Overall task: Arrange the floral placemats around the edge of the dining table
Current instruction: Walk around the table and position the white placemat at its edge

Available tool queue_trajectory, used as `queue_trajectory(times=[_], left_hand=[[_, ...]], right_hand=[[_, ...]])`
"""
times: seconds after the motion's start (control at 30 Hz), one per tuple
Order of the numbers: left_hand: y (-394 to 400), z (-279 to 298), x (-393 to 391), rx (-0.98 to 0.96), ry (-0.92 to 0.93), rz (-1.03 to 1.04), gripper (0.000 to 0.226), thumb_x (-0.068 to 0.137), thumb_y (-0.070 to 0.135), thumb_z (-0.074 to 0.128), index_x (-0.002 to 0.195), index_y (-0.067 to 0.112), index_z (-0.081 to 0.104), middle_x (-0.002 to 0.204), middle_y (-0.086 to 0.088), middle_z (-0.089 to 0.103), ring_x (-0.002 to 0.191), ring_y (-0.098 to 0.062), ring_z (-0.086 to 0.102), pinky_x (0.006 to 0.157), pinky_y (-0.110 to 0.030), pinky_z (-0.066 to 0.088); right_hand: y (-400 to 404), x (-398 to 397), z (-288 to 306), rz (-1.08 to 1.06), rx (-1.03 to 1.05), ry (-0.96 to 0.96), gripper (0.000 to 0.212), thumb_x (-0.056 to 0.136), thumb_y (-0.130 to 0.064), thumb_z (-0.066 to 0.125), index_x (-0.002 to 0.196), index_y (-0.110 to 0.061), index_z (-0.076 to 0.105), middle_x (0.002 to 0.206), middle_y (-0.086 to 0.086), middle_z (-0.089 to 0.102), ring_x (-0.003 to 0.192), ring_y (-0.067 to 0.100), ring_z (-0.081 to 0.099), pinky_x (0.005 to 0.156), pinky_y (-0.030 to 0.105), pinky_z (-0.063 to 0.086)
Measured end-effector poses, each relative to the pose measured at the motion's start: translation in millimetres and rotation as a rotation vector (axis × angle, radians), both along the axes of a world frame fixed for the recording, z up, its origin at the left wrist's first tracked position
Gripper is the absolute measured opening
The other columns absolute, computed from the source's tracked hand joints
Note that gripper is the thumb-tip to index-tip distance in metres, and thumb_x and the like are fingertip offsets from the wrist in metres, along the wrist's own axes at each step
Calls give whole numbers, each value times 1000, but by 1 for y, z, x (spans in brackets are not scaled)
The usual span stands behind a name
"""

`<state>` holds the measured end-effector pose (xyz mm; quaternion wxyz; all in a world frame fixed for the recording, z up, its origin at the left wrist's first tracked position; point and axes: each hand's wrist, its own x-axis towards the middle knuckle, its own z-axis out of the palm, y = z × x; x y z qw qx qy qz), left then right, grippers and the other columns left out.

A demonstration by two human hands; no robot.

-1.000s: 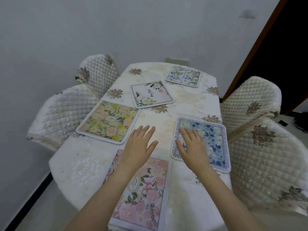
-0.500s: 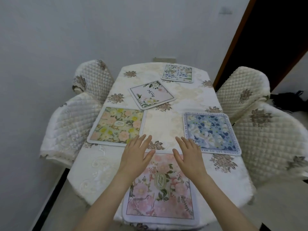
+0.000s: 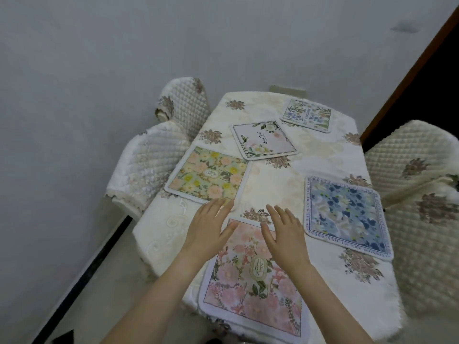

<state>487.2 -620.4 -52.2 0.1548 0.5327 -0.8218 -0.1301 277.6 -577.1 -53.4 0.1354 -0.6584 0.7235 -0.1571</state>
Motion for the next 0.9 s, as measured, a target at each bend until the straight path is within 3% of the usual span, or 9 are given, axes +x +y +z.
queue_trajectory(times=[0.43,0.9], left_hand=[[-6,16,110,-77,-18,214,56,94,55,28,143,27,31,148,-2,39,137,-22,30,114,-38,22],[-49,6,349,-40,-9,139,58,91,52,29,142,25,34,149,-2,37,140,-23,25,115,-36,11]], right_hand=[[-57,111,14,274,-58,22,53,97,-48,32,146,-28,29,152,2,35,143,26,24,115,46,23],[-84,341,-12,185,-12,91,52,97,-45,35,145,-25,33,149,1,40,140,27,30,113,47,28]])
